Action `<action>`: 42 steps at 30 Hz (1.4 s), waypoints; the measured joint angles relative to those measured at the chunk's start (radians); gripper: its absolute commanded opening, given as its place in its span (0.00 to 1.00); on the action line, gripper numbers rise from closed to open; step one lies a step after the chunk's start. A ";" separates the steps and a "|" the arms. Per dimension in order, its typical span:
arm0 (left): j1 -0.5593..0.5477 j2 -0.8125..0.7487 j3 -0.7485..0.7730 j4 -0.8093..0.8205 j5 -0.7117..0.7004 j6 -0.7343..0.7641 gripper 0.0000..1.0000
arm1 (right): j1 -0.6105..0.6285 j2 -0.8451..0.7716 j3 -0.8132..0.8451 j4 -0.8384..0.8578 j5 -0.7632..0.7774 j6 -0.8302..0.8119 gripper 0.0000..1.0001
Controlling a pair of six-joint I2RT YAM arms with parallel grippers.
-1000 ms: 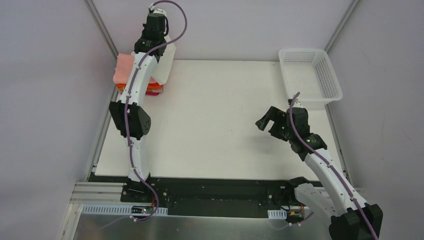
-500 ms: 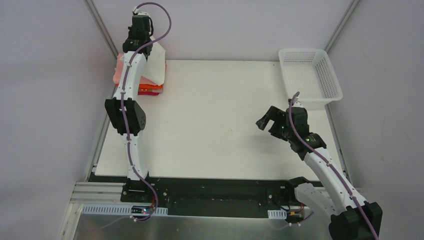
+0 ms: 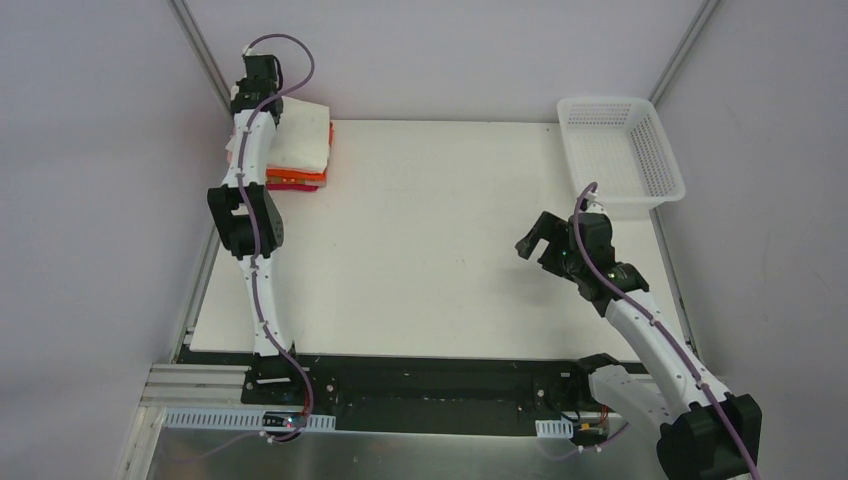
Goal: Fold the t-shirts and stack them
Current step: Put the neatly folded tshirt into the corner of the board with the left arm, then reset both arms
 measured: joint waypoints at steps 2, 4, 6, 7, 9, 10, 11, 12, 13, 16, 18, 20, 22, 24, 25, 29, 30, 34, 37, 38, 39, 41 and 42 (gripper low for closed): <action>0.012 0.004 0.000 0.000 0.001 -0.005 0.00 | 0.000 0.002 0.000 0.000 0.006 0.000 1.00; 0.018 0.004 0.002 0.000 0.002 -0.008 0.00 | 0.000 0.004 0.000 0.000 0.013 0.000 0.99; 0.018 0.006 0.006 0.000 0.001 -0.008 0.01 | 0.000 0.008 0.000 0.002 0.018 0.000 1.00; 0.018 0.011 0.011 0.001 0.000 -0.007 0.03 | 0.000 0.010 0.000 0.002 0.019 0.000 1.00; 0.018 0.019 0.015 0.008 -0.005 -0.002 0.12 | 0.000 0.013 0.000 0.003 0.021 0.000 1.00; 0.018 0.026 0.016 0.009 -0.009 0.002 0.22 | 0.000 0.014 0.000 0.003 0.023 0.000 1.00; 0.018 0.031 0.016 0.010 -0.014 0.006 0.31 | 0.000 0.015 0.000 0.003 0.024 0.000 1.00; 0.018 0.036 0.016 0.013 -0.023 0.012 0.42 | 0.000 0.015 0.000 0.003 0.024 0.000 1.00; 0.019 0.045 0.016 0.019 -0.031 0.017 0.52 | 0.000 0.015 0.000 0.003 0.024 0.000 1.00; 0.024 0.058 0.017 0.027 -0.047 0.026 0.82 | 0.000 0.015 0.000 0.004 0.026 0.000 1.00; 0.025 0.061 0.017 0.027 -0.053 0.024 0.97 | 0.000 0.015 0.000 0.005 0.026 0.000 1.00; 0.030 0.058 0.017 0.031 -0.052 0.014 0.99 | 0.000 0.015 0.000 0.005 0.026 0.000 1.00; 0.030 0.048 0.016 0.031 -0.043 -0.007 0.99 | 0.000 0.015 0.000 0.005 0.025 0.000 1.00; 0.031 0.023 0.000 0.031 -0.020 -0.038 0.99 | 0.000 0.015 0.000 0.005 0.024 0.001 1.00; 0.031 0.002 -0.016 0.030 -0.006 -0.056 0.99 | 0.000 0.015 0.000 0.005 0.024 0.002 1.00; 0.031 -0.140 -0.092 0.017 0.090 -0.144 0.99 | 0.000 0.015 0.000 0.004 0.016 0.008 1.00; 0.030 -0.187 -0.113 0.015 0.112 -0.170 0.99 | 0.000 0.014 0.001 0.002 0.016 0.012 1.00; 0.014 -0.429 -0.245 0.028 0.166 -0.268 0.99 | 0.000 0.003 0.007 -0.022 0.018 0.030 1.00; -0.039 -0.638 -0.407 0.043 0.160 -0.314 0.99 | 0.000 -0.011 0.018 -0.040 0.021 0.049 1.00; -0.072 -0.715 -0.479 0.047 0.156 -0.332 0.99 | 0.000 -0.015 0.023 -0.047 0.024 0.055 1.00; -0.114 -0.798 -0.565 0.055 0.154 -0.356 0.99 | 0.000 -0.018 0.026 -0.053 0.029 0.061 1.00; -0.195 -0.945 -0.735 0.057 0.171 -0.412 0.99 | 0.000 -0.026 0.029 -0.064 0.048 0.076 1.00; -0.234 -1.016 -0.830 0.059 0.191 -0.449 0.99 | 0.000 -0.031 0.029 -0.070 0.057 0.081 1.00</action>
